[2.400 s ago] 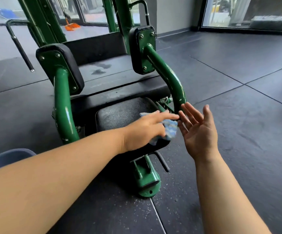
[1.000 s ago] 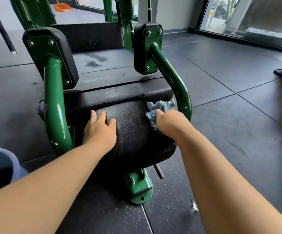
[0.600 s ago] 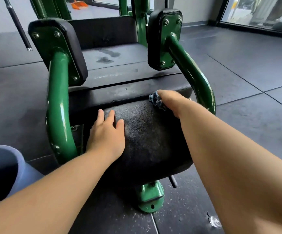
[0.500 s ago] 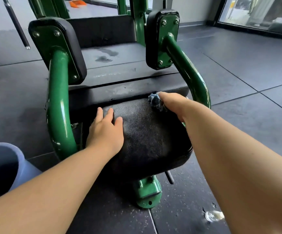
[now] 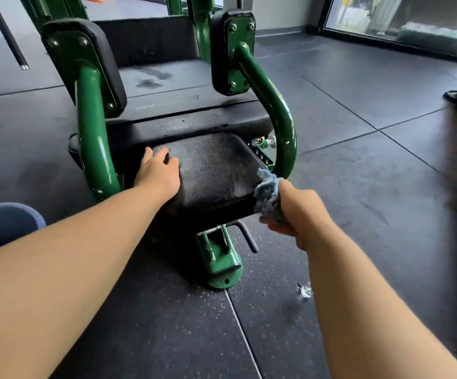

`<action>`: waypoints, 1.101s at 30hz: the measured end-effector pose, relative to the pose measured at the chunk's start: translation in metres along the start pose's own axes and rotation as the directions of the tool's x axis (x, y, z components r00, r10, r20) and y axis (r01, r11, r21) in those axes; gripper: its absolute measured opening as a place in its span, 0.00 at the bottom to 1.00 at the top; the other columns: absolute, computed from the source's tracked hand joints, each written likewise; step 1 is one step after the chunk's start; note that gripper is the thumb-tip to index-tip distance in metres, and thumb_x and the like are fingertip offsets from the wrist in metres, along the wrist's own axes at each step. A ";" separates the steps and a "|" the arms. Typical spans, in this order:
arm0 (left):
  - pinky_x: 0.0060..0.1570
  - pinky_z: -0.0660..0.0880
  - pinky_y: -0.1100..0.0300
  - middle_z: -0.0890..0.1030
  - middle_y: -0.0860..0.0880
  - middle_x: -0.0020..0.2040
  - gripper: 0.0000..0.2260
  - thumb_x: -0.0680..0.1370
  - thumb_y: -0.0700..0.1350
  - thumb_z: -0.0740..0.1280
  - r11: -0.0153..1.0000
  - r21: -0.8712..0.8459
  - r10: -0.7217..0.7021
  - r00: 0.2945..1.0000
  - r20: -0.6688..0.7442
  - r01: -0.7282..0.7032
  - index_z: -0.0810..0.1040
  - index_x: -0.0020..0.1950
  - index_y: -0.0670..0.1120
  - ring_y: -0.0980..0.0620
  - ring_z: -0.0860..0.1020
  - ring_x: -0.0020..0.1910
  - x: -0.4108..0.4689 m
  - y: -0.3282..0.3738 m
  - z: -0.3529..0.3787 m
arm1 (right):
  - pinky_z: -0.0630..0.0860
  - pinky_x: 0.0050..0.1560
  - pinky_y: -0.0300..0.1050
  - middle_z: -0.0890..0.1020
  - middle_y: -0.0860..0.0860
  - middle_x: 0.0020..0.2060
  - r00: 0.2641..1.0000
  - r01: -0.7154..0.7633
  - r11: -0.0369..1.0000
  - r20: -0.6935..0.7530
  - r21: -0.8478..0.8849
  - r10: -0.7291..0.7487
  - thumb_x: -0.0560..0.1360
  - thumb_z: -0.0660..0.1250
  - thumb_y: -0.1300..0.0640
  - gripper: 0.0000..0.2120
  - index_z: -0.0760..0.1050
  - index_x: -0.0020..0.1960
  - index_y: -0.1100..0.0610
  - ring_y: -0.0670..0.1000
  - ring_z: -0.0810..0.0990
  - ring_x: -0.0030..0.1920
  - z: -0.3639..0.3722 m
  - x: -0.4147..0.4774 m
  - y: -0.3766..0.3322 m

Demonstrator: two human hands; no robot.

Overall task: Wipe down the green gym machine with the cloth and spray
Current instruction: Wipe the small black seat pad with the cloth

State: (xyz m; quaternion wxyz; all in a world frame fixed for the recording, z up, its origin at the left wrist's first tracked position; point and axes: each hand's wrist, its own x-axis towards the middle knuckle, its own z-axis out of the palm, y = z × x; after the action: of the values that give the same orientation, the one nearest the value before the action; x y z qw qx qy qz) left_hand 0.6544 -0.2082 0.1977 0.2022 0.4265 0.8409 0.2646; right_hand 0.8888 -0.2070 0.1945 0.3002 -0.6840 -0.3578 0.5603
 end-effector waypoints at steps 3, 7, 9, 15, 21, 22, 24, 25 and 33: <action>0.72 0.54 0.55 0.49 0.47 0.80 0.22 0.83 0.50 0.52 0.999 0.045 0.003 1.000 0.026 -0.004 0.59 0.77 0.50 0.42 0.56 0.76 -0.006 -0.002 0.000 | 0.83 0.36 0.47 0.84 0.57 0.42 0.990 -0.137 0.863 0.043 0.487 0.132 0.79 0.61 0.55 0.10 0.78 0.55 0.57 0.54 0.84 0.35 -0.003 0.007 0.026; 0.73 0.54 0.52 0.50 0.48 0.80 0.22 0.83 0.50 0.51 0.994 0.098 0.053 0.999 -0.006 -0.052 0.58 0.78 0.50 0.42 0.55 0.76 -0.016 -0.006 0.005 | 0.81 0.46 0.52 0.82 0.55 0.42 0.994 -0.107 0.558 0.083 0.823 0.069 0.79 0.57 0.68 0.13 0.75 0.53 0.54 0.53 0.82 0.36 0.011 0.037 0.033; 0.72 0.53 0.54 0.51 0.50 0.79 0.22 0.83 0.51 0.53 0.998 0.058 0.031 0.998 -0.046 -0.028 0.60 0.77 0.50 0.44 0.55 0.76 -0.017 -0.006 0.007 | 0.81 0.41 0.46 0.80 0.54 0.39 0.981 -0.186 0.539 0.185 0.821 0.057 0.78 0.56 0.67 0.12 0.75 0.48 0.56 0.51 0.80 0.34 0.029 0.038 0.028; 0.69 0.57 0.59 0.56 0.53 0.78 0.20 0.82 0.51 0.57 0.999 -0.019 0.025 0.991 -0.131 -0.027 0.66 0.74 0.52 0.47 0.59 0.75 -0.015 -0.008 0.009 | 0.77 0.38 0.39 0.80 0.51 0.37 0.883 -0.441 0.438 0.466 0.783 0.056 0.73 0.55 0.64 0.12 0.77 0.44 0.55 0.50 0.78 0.34 0.073 0.007 0.059; 0.70 0.56 0.59 0.55 0.53 0.79 0.21 0.82 0.51 0.56 0.999 -0.009 0.044 0.993 -0.108 -0.045 0.64 0.75 0.52 0.47 0.58 0.75 -0.015 -0.009 0.007 | 0.78 0.50 0.40 0.79 0.55 0.36 0.949 -0.312 0.379 0.306 0.871 0.078 0.78 0.53 0.66 0.10 0.72 0.46 0.59 0.50 0.78 0.32 0.045 0.027 0.046; 0.70 0.55 0.59 0.54 0.53 0.79 0.21 0.82 0.51 0.55 0.999 -0.010 0.046 0.993 -0.105 -0.048 0.64 0.75 0.52 0.47 0.58 0.75 -0.016 -0.009 0.007 | 0.75 0.60 0.45 0.80 0.56 0.41 0.958 -0.284 0.384 0.274 0.878 0.082 0.78 0.54 0.66 0.10 0.73 0.49 0.60 0.52 0.79 0.36 0.040 0.027 0.040; 0.70 0.56 0.60 0.55 0.53 0.79 0.21 0.82 0.51 0.56 0.999 -0.018 0.048 0.993 -0.112 -0.050 0.64 0.75 0.51 0.48 0.58 0.75 -0.016 -0.009 0.006 | 0.77 0.52 0.44 0.78 0.55 0.36 0.948 -0.315 0.357 0.313 0.880 0.065 0.71 0.56 0.68 0.10 0.75 0.40 0.59 0.52 0.77 0.33 0.048 0.013 0.043; 0.69 0.56 0.60 0.55 0.52 0.79 0.21 0.82 0.51 0.56 0.998 -0.017 0.052 0.992 -0.116 -0.054 0.65 0.75 0.51 0.47 0.58 0.75 -0.016 -0.009 0.006 | 0.75 0.41 0.40 0.76 0.54 0.30 0.925 -0.367 0.347 0.376 0.863 0.043 0.67 0.57 0.67 0.09 0.73 0.34 0.59 0.50 0.74 0.29 0.061 0.000 0.050; 0.70 0.53 0.61 0.51 0.49 0.79 0.21 0.83 0.50 0.53 0.995 0.067 0.079 0.996 -0.046 -0.076 0.61 0.77 0.50 0.48 0.54 0.77 -0.018 -0.007 0.003 | 0.76 0.30 0.39 0.80 0.52 0.33 0.986 0.026 0.579 -0.115 0.815 0.117 0.76 0.57 0.69 0.13 0.75 0.43 0.56 0.47 0.79 0.28 0.047 -0.022 0.042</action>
State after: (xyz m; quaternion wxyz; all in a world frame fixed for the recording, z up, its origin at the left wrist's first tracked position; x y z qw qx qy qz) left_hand 0.6615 -0.2260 0.1932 0.1573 0.4588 0.8366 0.2547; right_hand 0.8464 -0.2483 0.1639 0.5928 -0.5207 -0.0190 0.6141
